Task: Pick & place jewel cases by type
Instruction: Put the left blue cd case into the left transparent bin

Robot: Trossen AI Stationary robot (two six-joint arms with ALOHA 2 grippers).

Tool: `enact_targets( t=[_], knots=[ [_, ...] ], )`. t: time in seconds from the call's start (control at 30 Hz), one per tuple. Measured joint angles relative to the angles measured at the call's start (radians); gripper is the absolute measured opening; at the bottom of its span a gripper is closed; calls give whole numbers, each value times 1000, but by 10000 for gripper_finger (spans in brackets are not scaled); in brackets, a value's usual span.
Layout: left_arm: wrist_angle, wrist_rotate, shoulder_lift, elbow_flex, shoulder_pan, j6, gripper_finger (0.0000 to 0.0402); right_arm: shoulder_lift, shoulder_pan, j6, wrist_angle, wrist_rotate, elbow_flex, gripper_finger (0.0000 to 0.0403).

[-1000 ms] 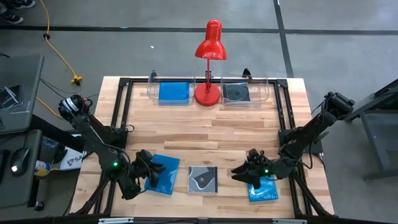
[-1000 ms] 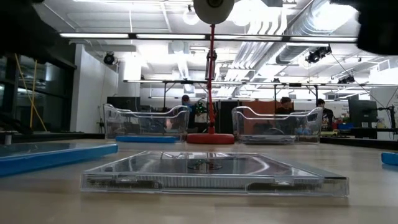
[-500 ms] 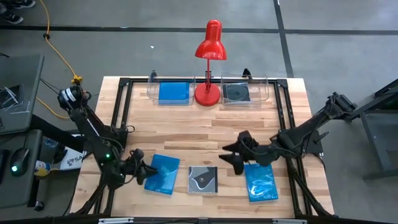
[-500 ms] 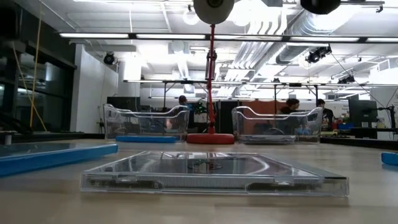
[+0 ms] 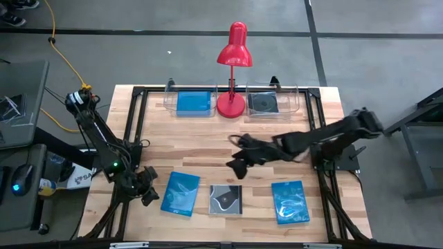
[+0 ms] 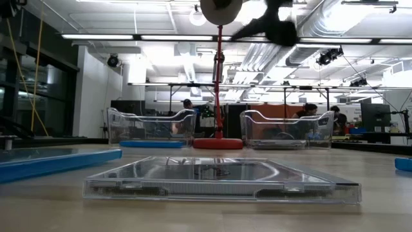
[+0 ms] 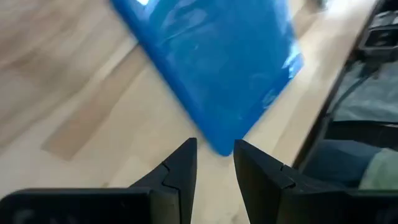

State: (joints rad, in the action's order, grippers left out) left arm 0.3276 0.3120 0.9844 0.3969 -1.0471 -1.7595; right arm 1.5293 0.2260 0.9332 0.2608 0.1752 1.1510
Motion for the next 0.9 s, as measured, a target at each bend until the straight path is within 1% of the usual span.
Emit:
enact_targets(
  t=[0.1,0.23,0.43,0.57,0.8,0.9],
  knots=[
    [41,-40,0,0,0,-3,105,96,-44,7,-11,-110,13,247],
    [74,-29,1,0,0,-6,105,210,-85,24,-143,-215,15,247],
    [101,-16,1,0,18,-6,105,349,-139,75,-368,-308,15,247],
    [127,-6,1,0,61,-2,105,407,-163,121,-457,-343,15,247],
    [110,-7,8,1,132,0,105,421,-170,138,-463,-332,15,247],
    [111,-34,8,1,154,9,105,421,-169,134,-463,-320,15,247]
  ],
)
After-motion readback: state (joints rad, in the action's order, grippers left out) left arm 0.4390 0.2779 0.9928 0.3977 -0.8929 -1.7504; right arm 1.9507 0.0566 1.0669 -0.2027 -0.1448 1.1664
